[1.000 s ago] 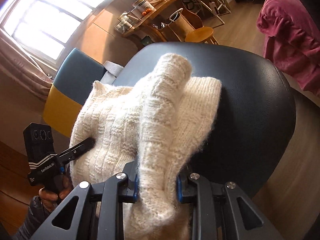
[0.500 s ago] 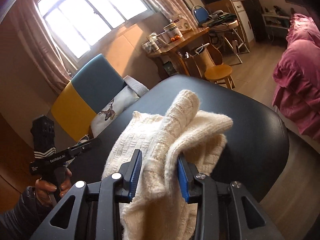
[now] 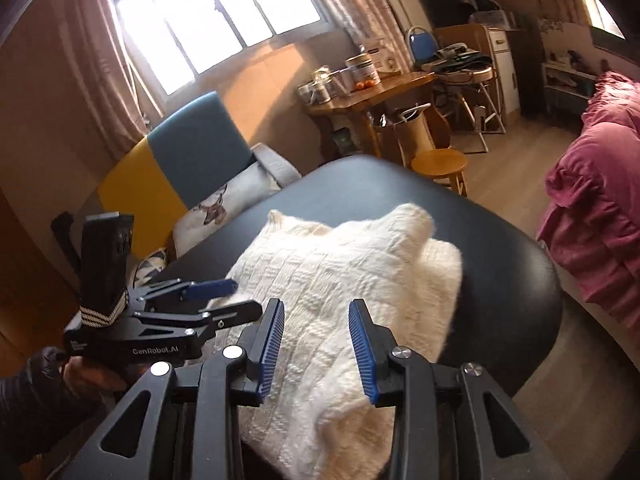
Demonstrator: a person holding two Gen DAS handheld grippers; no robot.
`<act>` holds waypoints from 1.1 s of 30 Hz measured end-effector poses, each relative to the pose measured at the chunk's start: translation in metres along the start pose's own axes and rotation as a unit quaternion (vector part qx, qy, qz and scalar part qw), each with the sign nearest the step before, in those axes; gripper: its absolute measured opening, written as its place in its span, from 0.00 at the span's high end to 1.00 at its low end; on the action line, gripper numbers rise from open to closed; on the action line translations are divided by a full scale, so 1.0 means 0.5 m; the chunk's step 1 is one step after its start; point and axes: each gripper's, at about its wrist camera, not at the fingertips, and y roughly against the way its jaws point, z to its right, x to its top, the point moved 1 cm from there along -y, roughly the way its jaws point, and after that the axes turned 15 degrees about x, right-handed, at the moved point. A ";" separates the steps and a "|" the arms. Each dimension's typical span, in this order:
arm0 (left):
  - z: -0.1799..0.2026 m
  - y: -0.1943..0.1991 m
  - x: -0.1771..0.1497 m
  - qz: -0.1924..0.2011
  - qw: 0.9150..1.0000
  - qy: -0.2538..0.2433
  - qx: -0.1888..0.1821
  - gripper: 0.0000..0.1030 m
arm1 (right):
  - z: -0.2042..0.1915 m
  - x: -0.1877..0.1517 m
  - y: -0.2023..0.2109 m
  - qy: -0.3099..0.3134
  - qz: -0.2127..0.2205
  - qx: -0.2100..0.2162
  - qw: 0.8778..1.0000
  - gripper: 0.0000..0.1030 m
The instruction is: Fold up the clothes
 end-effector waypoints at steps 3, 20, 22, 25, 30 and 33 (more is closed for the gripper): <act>0.000 -0.017 -0.021 -0.007 1.000 -0.007 0.006 0.35 | 0.032 -0.041 -0.063 -0.030 -0.043 -0.019 0.998 0.69; 0.028 0.068 -0.030 0.035 0.987 0.055 0.150 0.25 | -0.012 -0.044 -0.055 -0.026 -0.002 -0.073 0.997 0.70; 0.026 0.115 -0.035 0.055 0.981 0.066 0.171 0.16 | -0.042 -0.035 -0.038 -0.016 0.014 -0.083 0.996 0.67; 0.035 0.185 -0.048 0.082 0.973 0.069 0.203 0.09 | -0.082 -0.038 -0.024 -0.002 0.027 -0.107 0.994 0.67; 0.061 0.282 -0.074 0.121 0.969 0.067 0.202 0.08 | -0.147 -0.044 -0.004 0.023 0.044 -0.142 0.989 0.67; 0.069 0.313 -0.091 0.109 0.973 0.076 0.188 0.08 | -0.174 -0.052 -0.002 0.040 0.042 -0.139 0.989 0.67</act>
